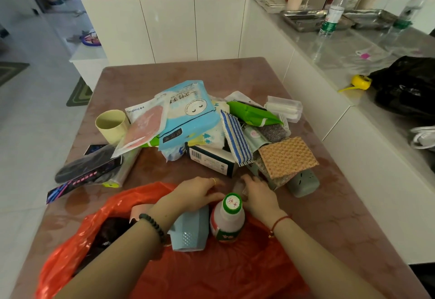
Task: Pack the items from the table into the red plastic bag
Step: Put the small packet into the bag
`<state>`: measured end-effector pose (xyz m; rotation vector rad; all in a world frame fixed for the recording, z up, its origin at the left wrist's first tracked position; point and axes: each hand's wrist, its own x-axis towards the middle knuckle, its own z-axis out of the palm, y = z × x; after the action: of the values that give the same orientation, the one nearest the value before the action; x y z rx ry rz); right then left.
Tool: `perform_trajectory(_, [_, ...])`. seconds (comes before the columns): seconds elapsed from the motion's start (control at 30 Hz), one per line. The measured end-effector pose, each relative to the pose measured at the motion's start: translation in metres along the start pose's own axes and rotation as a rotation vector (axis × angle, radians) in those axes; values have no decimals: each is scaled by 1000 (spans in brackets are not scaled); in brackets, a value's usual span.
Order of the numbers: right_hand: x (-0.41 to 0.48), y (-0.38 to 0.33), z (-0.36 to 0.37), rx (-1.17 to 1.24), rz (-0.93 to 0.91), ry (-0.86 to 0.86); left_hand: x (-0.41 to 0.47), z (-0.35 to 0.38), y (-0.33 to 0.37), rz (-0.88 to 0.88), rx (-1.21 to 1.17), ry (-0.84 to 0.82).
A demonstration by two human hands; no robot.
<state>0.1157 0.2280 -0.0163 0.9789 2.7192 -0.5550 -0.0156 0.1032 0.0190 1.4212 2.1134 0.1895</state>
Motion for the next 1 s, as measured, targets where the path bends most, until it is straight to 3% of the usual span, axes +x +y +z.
perform_trajectory(0.13, [-26, -1, -6, 221, -77, 406, -9, 1, -7, 60, -55, 94])
perform_trajectory(0.23, [-55, -4, -25, 681, -51, 647, -12, 1, -8, 63, 123, 141])
perform_trajectory(0.3, [-76, -5, -33, 1038, 7, 624, -12, 2, -7, 36, 122, 229])
perform_trajectory(0.4, [-99, -5, -14, 1366, 99, 336, -11, 5, -2, -43, -147, 415])
perform_trajectory(0.5, [-110, -5, 15, 1276, 242, 168, -10, 3, 3, -51, -312, 486])
perform_trajectory(0.77, [-105, 1, 41, 655, 266, 193, -18, 1, 11, 3, -366, 451])
perform_trajectory(0.87, [-109, 4, 21, 629, 227, 386, -20, 0, 10, 25, -400, 455])
perform_trajectory(0.93, [-105, 6, -4, 728, 199, 592, -20, -4, 11, 20, -507, 448])
perform_trajectory(1.0, [-93, 6, -30, 857, 164, 674, -16, -10, 15, 2, -654, 464])
